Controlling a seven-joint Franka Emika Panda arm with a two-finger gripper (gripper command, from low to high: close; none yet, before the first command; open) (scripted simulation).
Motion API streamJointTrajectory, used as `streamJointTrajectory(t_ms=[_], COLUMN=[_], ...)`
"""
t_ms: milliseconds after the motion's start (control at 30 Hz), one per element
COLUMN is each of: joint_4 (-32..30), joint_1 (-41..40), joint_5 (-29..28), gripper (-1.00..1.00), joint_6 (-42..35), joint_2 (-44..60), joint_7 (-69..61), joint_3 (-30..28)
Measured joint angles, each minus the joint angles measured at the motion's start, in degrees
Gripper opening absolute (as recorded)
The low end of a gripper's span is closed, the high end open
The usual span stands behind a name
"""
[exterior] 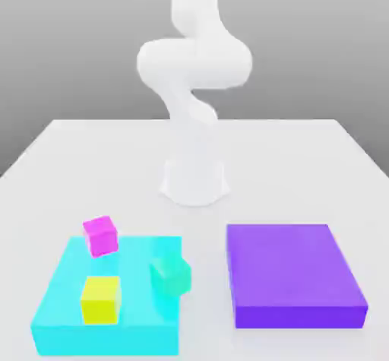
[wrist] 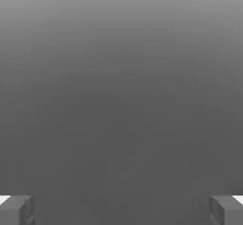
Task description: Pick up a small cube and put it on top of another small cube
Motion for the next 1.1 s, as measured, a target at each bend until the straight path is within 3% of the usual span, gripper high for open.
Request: streamJointTrajectory(t_ms=[600,1100], joint_4=[7.5,13.8], joint_1=[12.4,20.8], joint_5=[-0.6,-8.5], gripper=[0.0,0.0], joint_6=[7.0,12.9], joint_2=[37.7,69.3], joint_7=[-22.6,-35.7], joint_3=[5.1,9.8])
